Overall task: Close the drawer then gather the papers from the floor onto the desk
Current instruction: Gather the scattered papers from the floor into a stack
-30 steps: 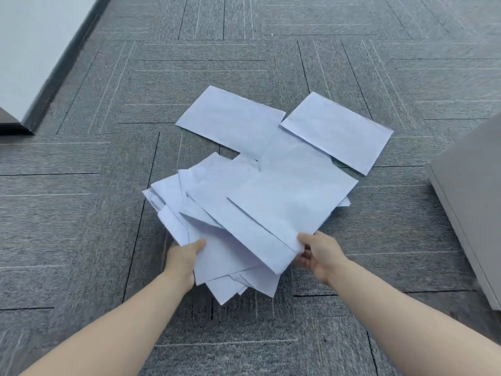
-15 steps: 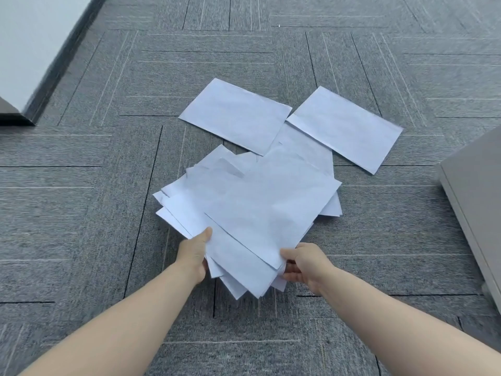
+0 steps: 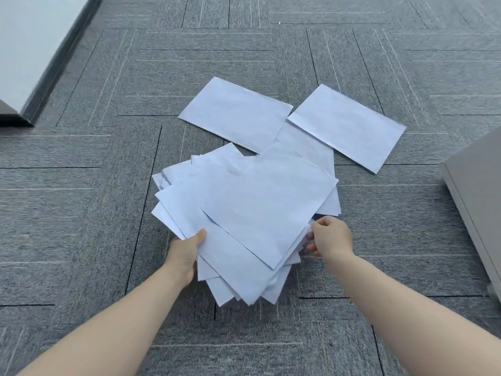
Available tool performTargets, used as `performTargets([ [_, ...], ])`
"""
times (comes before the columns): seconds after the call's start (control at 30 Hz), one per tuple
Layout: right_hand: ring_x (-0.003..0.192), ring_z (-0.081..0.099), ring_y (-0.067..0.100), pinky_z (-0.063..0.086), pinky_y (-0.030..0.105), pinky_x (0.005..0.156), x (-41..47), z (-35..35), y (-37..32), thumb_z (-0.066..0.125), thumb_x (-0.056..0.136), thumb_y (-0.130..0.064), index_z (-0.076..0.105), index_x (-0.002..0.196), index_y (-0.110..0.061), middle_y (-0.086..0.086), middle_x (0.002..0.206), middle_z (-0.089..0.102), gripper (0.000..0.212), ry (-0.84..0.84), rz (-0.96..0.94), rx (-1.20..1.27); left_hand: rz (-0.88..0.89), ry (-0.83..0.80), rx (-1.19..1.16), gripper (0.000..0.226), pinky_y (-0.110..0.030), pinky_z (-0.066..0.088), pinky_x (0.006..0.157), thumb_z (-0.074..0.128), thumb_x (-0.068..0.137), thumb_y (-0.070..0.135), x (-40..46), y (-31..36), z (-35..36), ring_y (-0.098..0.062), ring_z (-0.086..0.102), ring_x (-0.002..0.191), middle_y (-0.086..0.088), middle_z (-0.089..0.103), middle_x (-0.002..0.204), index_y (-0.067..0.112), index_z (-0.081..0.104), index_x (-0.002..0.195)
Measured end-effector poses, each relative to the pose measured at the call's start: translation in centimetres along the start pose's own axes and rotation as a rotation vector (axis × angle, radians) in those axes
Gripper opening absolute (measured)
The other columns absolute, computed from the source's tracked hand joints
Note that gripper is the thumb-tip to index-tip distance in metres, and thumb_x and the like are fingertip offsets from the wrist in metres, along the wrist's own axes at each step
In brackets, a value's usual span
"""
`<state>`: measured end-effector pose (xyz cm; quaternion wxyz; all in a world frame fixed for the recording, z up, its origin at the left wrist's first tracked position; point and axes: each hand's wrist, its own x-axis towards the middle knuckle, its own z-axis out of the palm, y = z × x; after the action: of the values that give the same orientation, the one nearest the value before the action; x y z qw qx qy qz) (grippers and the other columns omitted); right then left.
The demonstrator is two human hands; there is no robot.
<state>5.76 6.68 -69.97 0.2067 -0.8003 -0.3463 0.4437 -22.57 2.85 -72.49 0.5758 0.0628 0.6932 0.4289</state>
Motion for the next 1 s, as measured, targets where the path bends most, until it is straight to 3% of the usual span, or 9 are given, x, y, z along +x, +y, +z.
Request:
performTargets([
  [0.1, 0.062, 0.067, 0.024, 0.062, 0.045, 0.065, 0.5, -0.1, -0.1, 0.055, 0.09, -0.023, 0.063, 0.09, -0.012, 0.008, 0.082, 0.072, 0.013, -0.03, 0.064, 0.103, 0.013, -0.019, 0.055, 0.03, -0.045, 0.052, 0.087, 0.063, 0.089, 0.006, 0.0, 0.2, -1.0, -0.031, 0.066, 0.098, -0.014, 0.069, 0.114, 0.002, 0.062, 0.119],
  [0.2, 0.065, 0.068, 0.023, 0.058, 0.037, 0.059, 1.2, 0.1, -0.1, 0.068, 0.085, -0.031, 0.059, 0.099, -0.014, 0.007, 0.085, 0.073, 0.024, -0.076, 0.17, 0.187, 0.017, -0.062, 0.07, 0.034, -0.043, 0.052, 0.086, 0.062, 0.089, 0.003, -0.2, 0.0, -1.6, -0.031, 0.066, 0.1, -0.015, 0.068, 0.118, 0.0, 0.06, 0.123],
  [0.3, 0.059, 0.06, 0.023, 0.048, 0.026, 0.047, 1.8, 0.7, 0.0, 0.074, 0.081, -0.018, 0.062, 0.094, -0.012, 0.011, 0.084, 0.069, 0.018, -0.083, 0.236, 0.268, 0.001, -0.091, 0.062, 0.033, -0.039, 0.054, 0.079, 0.06, 0.089, 0.001, -0.4, 0.0, -1.7, -0.029, 0.066, 0.096, -0.016, 0.068, 0.115, -0.001, 0.061, 0.122],
  [0.43, 0.057, 0.058, 0.023, 0.048, 0.033, 0.058, 2.1, 0.9, -0.2, 0.064, 0.086, -0.01, 0.068, 0.087, -0.009, 0.011, 0.07, 0.067, 0.005, -0.051, 0.044, 0.145, -0.041, -0.105, 0.067, 0.026, -0.041, 0.053, 0.079, 0.061, 0.089, 0.003, -0.4, 0.3, -1.8, -0.031, 0.067, 0.097, -0.017, 0.069, 0.113, -0.001, 0.064, 0.115],
  [0.53, 0.054, 0.052, 0.022, 0.048, 0.039, 0.062, 2.0, -0.1, -0.6, 0.062, 0.091, -0.008, 0.066, 0.08, -0.008, 0.009, 0.064, 0.061, 0.012, -0.127, -0.065, 0.194, -0.074, -0.102, 0.085, 0.026, -0.046, 0.053, 0.085, 0.06, 0.09, 0.006, 0.0, 0.7, -2.4, -0.036, 0.066, 0.101, -0.021, 0.069, 0.114, -0.003, 0.065, 0.114],
  [0.73, 0.053, 0.052, 0.02, 0.044, 0.033, 0.056, 2.2, -0.6, 0.0, 0.064, 0.09, -0.01, 0.067, 0.075, -0.012, 0.001, 0.06, 0.062, 0.015, -0.294, -0.182, 0.027, -0.075, -0.136, 0.022, 0.027, -0.049, 0.051, 0.092, 0.063, 0.09, 0.023, 0.2, 1.0, -2.6, -0.031, 0.068, 0.099, -0.015, 0.073, 0.108, 0.007, 0.067, 0.11],
  [0.83, 0.055, 0.052, 0.02, 0.044, 0.027, 0.052, 1.7, 0.9, -0.3, 0.064, 0.091, -0.015, 0.068, 0.08, -0.015, 0.002, 0.066, 0.063, 0.011, -0.349, -0.213, -0.068, -0.037, -0.151, 0.125, 0.036, -0.053, 0.05, 0.095, 0.072, 0.082, 0.017, 0.1, 0.6, -2.2, -0.034, 0.068, 0.1, -0.017, 0.072, 0.111, 0.004, 0.066, 0.115],
  [0.93, 0.071, 0.058, 0.021, 0.051, 0.034, 0.067, 1.8, 2.1, -1.0, 0.06, 0.09, -0.028, 0.064, 0.09, -0.026, -0.002, 0.079, 0.062, 0.005, -0.236, -0.277, -0.227, 0.0, -0.09, 0.191, 0.027, -0.049, 0.052, 0.09, 0.07, 0.081, 0.0, 0.1, 0.0, -1.9, -0.035, 0.069, 0.094, -0.022, 0.07, 0.109, -0.003, 0.067, 0.108],
  [1.0, 0.088, 0.062, 0.024, 0.051, 0.037, 0.073, 2.4, 1.6, -1.8, 0.056, 0.089, -0.035, 0.06, 0.108, -0.028, -0.002, 0.098, 0.064, 0.021, -0.064, -0.241, -0.324, 0.024, -0.057, 0.199, 0.026, -0.047, 0.053, 0.088, 0.068, 0.082, -0.004, 0.1, 0.0, -1.8, -0.035, 0.068, 0.093, -0.021, 0.07, 0.106, -0.004, 0.066, 0.108],
])
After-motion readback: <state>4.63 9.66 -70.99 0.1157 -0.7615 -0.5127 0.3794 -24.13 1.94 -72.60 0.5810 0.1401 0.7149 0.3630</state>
